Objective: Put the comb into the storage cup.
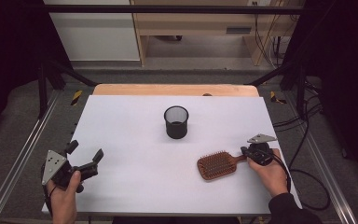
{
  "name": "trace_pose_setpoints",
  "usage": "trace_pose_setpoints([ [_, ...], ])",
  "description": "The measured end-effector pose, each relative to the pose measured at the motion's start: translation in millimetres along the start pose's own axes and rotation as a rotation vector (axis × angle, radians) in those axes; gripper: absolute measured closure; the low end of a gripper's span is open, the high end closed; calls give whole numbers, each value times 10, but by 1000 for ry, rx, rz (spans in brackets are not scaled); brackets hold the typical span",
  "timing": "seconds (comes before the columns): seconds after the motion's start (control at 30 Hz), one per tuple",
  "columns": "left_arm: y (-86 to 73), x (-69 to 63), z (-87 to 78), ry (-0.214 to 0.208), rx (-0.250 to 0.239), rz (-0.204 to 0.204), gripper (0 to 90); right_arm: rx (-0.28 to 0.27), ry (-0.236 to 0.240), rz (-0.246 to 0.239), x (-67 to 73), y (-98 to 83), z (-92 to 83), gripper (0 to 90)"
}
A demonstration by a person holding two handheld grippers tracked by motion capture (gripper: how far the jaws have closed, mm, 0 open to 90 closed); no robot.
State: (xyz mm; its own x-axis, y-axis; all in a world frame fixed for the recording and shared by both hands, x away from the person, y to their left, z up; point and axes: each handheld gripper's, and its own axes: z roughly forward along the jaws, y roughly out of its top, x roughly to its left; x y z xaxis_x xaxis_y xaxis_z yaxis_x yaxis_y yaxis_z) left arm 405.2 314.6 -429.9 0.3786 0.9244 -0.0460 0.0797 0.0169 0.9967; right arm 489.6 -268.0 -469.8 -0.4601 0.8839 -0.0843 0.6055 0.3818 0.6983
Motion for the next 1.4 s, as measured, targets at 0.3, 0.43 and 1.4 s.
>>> trace_pose_setpoints([
  [0.3,2,-5,0,-2,1,4,13,38,18,-17,23,-75,-55,900],
  [0.43,2,-8,0,-2,2,4,13,60,30,-18,44,-143,-124,900],
  [1.4,1,-12,3,-2,5,7,14,123,137,-41,367,-303,-449,900],
])
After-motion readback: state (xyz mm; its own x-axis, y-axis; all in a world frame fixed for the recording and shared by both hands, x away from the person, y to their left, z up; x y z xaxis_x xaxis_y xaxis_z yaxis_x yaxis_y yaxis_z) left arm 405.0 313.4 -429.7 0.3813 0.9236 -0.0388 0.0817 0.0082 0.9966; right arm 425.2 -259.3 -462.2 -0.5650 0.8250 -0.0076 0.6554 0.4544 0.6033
